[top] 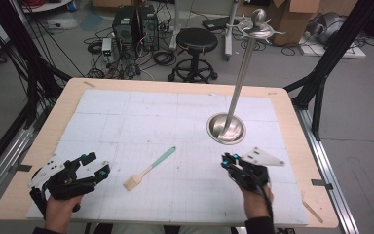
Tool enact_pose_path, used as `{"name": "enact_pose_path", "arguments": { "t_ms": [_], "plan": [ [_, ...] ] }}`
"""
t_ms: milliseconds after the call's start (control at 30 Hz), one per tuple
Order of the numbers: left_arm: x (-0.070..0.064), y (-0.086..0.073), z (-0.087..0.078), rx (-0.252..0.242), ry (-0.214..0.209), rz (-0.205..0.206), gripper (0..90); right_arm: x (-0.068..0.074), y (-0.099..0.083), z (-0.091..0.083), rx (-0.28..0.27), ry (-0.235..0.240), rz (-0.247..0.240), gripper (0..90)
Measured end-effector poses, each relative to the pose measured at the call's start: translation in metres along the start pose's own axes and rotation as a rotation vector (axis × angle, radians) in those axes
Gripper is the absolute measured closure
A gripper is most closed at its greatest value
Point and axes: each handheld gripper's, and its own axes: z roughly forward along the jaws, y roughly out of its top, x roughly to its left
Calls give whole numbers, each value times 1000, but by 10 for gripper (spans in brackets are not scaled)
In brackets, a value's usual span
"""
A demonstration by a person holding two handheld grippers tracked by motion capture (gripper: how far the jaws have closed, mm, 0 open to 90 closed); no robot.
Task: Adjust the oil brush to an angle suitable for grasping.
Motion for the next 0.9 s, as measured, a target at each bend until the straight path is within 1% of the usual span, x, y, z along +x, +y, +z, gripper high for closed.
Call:
{"name": "enact_pose_path", "arguments": {
  "t_ms": [67,100,133,167,200,233,267,300,367,433,600,800,900],
  "plan": [
    [-1,0,1,3,-2,2,230,-11,-8,-19,-27,-17,13,749],
    [-1,0,2,3,-7,4,230,-15,-12,-28,-43,-25,25,705],
    [-2,0,2,1,-8,5,229,-19,-17,-36,-62,-43,27,632],
    [-2,1,2,-5,-10,8,229,-22,-21,-43,-82,-60,40,570],
    [-3,1,2,-9,-14,11,229,-25,-25,-49,-103,-60,49,530],
    [-4,2,1,-12,-17,16,229,-30,-30,-59,-139,-61,60,426],
    [-5,2,1,-19,-18,18,229,-30,-30,-59,-139,-61,60,426],
    [-6,3,0,-24,-18,19,229,-32,-32,-63,-159,-63,61,368],
    [-7,4,-1,-35,-22,23,229,-34,-33,-70,-186,-85,59,258],
    [-6,4,-1,-40,-22,23,229,-35,-35,-74,-196,-102,58,202],
    [-5,3,-1,-34,-21,18,229,-37,-38,-71,-162,-120,36,193],
    [-7,2,2,-18,-15,20,229,-34,-38,-69,-152,-118,23,194],
    [-7,1,4,-9,-13,26,228,-36,-39,-71,-158,-122,35,194]
  ]
}}
